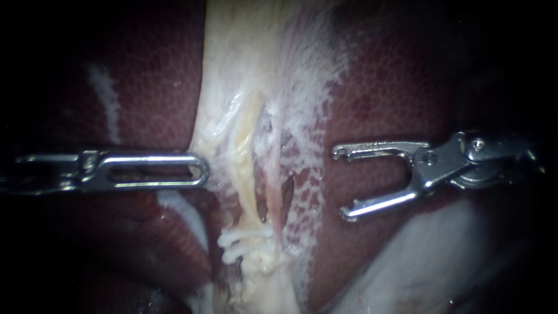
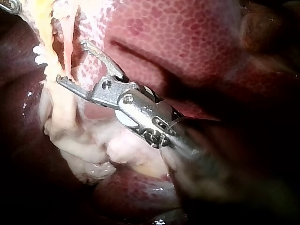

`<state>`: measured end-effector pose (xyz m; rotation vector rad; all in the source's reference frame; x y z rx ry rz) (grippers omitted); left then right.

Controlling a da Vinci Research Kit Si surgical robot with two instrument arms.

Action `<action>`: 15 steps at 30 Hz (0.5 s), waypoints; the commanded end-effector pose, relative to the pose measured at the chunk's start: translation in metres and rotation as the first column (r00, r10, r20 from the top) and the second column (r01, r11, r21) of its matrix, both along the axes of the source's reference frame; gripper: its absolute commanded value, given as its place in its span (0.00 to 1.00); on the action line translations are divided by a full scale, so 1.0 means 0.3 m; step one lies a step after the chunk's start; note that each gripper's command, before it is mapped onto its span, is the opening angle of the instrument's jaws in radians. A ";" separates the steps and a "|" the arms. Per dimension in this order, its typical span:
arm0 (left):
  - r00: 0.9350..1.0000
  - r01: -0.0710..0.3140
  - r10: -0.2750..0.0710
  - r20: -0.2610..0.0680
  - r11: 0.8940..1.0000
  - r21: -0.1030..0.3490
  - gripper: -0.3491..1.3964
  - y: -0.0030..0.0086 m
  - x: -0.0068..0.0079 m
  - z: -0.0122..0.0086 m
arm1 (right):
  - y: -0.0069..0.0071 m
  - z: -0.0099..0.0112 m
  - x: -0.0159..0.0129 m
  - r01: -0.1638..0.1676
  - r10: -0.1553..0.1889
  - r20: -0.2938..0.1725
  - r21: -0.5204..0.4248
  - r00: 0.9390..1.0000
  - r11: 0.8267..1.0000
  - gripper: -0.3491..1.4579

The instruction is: Going back second clip left tube

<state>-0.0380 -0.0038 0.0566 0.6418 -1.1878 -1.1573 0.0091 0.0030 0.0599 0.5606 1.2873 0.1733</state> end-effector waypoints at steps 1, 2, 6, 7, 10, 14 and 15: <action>1.000 -0.001 0.001 0.001 1.000 0.001 0.00 -0.0005 -0.0011 0.0009 | 0.0000 0.0000 -0.0001 0.000 0.000 0.000 0.000 1.000 1.000 0.52; 1.000 -0.005 0.005 0.000 1.000 0.001 0.00 -0.0008 -0.0017 0.0016 | 0.0000 0.0000 -0.0002 -0.001 0.001 0.000 0.000 1.000 1.000 0.52; 1.000 -0.009 0.009 0.001 1.000 0.005 0.00 -0.0019 -0.0043 0.0038 | -0.0001 -0.0001 -0.0004 0.000 0.000 0.000 0.000 1.000 1.000 0.52; 1.000 -0.012 0.012 -0.001 1.000 0.006 0.00 -0.0020 -0.0050 0.0040 | -0.0001 -0.0001 -0.0006 0.000 0.000 0.000 0.000 1.000 1.000 0.52; 1.000 -0.013 0.013 0.000 1.000 0.006 0.00 -0.0020 -0.0063 0.0043 | -0.0002 -0.0002 -0.0012 0.000 0.000 0.000 0.000 1.000 1.000 0.52; 1.000 -0.015 0.015 0.001 1.000 0.005 0.00 -0.0022 -0.0072 0.0048 | -0.0002 -0.0002 -0.0015 0.000 0.000 0.000 0.000 1.000 1.000 0.52; 1.000 -0.014 0.014 0.001 1.000 0.005 0.00 -0.0023 -0.0072 0.0048 | -0.0002 -0.0002 -0.0016 0.000 0.000 0.000 0.000 1.000 1.000 0.52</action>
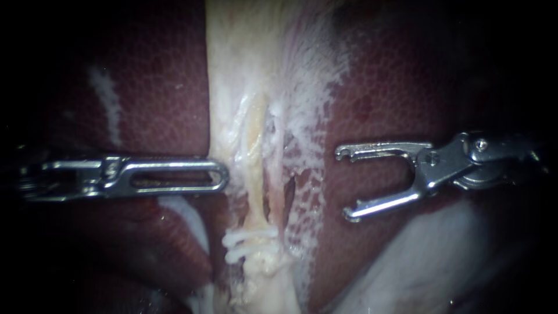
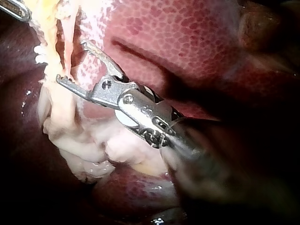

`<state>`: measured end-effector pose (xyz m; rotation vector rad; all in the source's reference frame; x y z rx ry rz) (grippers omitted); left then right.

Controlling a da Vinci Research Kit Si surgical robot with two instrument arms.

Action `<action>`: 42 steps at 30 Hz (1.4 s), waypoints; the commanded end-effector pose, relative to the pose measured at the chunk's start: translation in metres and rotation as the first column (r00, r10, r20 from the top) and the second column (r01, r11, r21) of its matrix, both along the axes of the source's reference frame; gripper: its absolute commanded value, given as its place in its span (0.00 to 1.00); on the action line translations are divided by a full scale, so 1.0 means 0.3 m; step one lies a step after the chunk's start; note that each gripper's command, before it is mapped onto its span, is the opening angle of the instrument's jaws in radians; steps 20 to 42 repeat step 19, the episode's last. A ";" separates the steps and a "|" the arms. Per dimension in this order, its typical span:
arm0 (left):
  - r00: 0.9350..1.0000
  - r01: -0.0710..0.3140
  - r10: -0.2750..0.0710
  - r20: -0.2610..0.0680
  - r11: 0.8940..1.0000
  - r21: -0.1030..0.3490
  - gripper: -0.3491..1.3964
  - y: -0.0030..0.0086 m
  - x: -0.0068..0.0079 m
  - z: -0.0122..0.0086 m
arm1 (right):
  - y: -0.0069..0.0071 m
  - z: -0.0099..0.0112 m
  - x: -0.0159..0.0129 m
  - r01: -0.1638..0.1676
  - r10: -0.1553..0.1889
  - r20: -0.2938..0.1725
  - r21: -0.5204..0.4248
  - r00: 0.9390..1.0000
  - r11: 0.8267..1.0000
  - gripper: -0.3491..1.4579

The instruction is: Going back second clip left tube

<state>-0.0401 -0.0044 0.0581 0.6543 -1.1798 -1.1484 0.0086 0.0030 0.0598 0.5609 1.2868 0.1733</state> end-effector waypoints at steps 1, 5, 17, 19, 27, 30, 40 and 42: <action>1.000 0.000 0.000 0.000 1.000 0.000 0.00 -0.0001 -0.0001 0.0000 | -0.0001 0.0000 0.0000 0.000 0.000 0.000 0.000 1.000 1.000 0.52; 1.000 0.000 0.000 0.002 1.000 0.006 0.00 0.0000 -0.0004 0.0000 | -0.0002 0.0000 -0.0003 0.000 0.000 0.000 0.000 1.000 1.000 0.52; 1.000 -0.004 0.004 0.001 1.000 0.007 0.00 -0.0002 -0.0009 -0.0001 | -0.0002 -0.0001 -0.0003 0.000 0.000 0.000 0.000 1.000 1.000 0.52; 1.000 -0.004 0.004 0.001 1.000 0.007 0.00 -0.0002 -0.0009 -0.0001 | -0.0002 -0.0001 -0.0004 0.000 0.000 0.000 0.000 1.000 1.000 0.52; 1.000 -0.004 0.004 0.001 1.000 0.007 0.00 -0.0002 -0.0009 -0.0001 | -0.0002 -0.0001 -0.0004 0.000 0.000 0.000 0.000 1.000 1.000 0.52; 1.000 -0.004 0.004 0.001 1.000 0.007 0.00 -0.0002 -0.0009 -0.0001 | -0.0002 -0.0001 -0.0004 0.000 0.000 0.000 0.000 1.000 1.000 0.52; 1.000 -0.004 0.004 0.001 1.000 0.007 0.00 -0.0002 -0.0009 -0.0001 | -0.0002 -0.0001 -0.0004 0.000 0.000 0.000 0.000 1.000 1.000 0.52; 1.000 -0.004 0.004 0.001 1.000 0.007 0.00 -0.0002 -0.0009 -0.0001 | -0.0002 -0.0001 -0.0004 0.000 0.000 0.000 0.000 1.000 1.000 0.52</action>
